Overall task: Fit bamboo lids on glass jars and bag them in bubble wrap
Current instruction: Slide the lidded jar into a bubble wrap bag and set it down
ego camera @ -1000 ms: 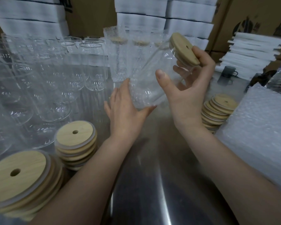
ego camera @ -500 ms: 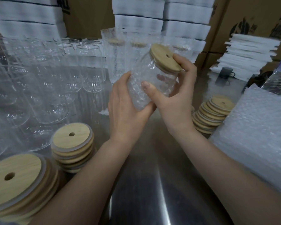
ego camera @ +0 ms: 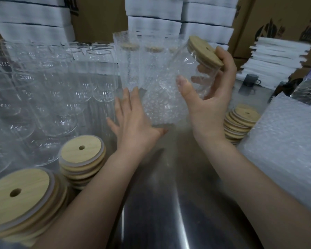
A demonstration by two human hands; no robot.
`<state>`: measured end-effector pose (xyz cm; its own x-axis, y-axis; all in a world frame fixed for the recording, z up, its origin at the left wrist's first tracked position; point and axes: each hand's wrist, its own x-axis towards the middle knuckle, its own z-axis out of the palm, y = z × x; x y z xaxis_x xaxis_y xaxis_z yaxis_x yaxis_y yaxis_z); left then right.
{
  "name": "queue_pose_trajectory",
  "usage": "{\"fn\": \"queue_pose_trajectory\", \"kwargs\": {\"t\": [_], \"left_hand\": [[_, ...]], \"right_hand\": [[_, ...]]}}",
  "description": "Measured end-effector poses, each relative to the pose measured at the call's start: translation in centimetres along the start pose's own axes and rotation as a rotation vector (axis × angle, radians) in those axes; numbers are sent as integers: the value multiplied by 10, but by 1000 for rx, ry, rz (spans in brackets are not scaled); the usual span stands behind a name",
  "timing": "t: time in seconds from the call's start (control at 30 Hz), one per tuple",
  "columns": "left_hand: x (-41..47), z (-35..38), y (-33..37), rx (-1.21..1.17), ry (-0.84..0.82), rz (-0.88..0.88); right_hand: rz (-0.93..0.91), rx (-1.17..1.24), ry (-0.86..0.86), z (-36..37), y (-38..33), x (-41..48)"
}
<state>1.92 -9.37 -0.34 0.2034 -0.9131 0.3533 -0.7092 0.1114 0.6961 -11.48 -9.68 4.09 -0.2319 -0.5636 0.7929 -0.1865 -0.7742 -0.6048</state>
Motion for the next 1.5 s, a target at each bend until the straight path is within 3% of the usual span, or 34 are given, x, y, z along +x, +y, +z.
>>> {"fn": "queue_pose_trajectory", "kwargs": {"t": [0.73, 1.13, 1.3, 1.5], "left_hand": [[-8, -4, 18, -475, 74, 167], [-11, 1, 14, -725, 83, 105], [-8, 3, 11, -768, 14, 103], [-11, 6, 8, -737, -69, 139]], "right_hand": [[-7, 20, -150, 5, -1, -6], [83, -80, -280, 11, -4, -6], [226, 109, -144, 7, -3, 2], [363, 499, 183, -4, -4, 13]]}}
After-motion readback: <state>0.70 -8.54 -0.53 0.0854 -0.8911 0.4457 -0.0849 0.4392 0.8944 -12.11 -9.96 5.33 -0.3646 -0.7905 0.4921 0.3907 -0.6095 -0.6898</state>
